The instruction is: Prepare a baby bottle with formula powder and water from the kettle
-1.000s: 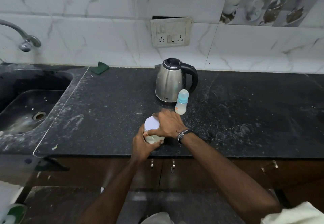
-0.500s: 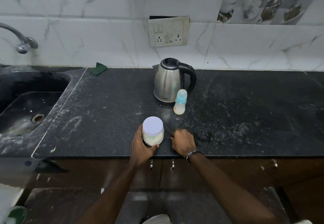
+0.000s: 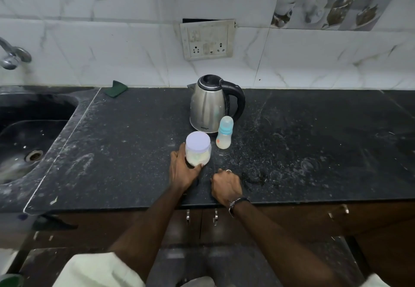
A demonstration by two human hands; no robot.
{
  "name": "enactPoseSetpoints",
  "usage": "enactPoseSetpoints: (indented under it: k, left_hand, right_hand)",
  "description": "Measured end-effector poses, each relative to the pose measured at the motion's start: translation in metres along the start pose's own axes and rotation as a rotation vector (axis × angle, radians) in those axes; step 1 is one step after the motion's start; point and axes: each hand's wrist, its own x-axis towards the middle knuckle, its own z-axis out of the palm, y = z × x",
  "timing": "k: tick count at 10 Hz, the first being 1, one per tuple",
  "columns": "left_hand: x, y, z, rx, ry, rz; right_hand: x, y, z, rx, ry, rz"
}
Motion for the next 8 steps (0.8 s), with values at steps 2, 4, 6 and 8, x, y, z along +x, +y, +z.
enactPoseSetpoints:
  k: [2,4,6,8]
  left_hand:
    - [0.023,0.016,0.006,0.093,0.025,-0.019]
    - [0.029,0.027,0.013,0.121,0.12,-0.089]
    - [0.035,0.028,0.014,0.066,0.137,-0.147]
    - [0.031,0.023,0.015,-0.089,0.13,-0.125]
  right_hand:
    - [0.0,0.003,0.005,-0.037,0.02,-0.068]
    - [0.0,0.005,0.005,-0.047,0.029,-0.093]
    - [0.0,0.006,0.006,-0.019,0.04,-0.086]
    - [0.0,0.005,0.01,-0.02,0.055,-0.071]
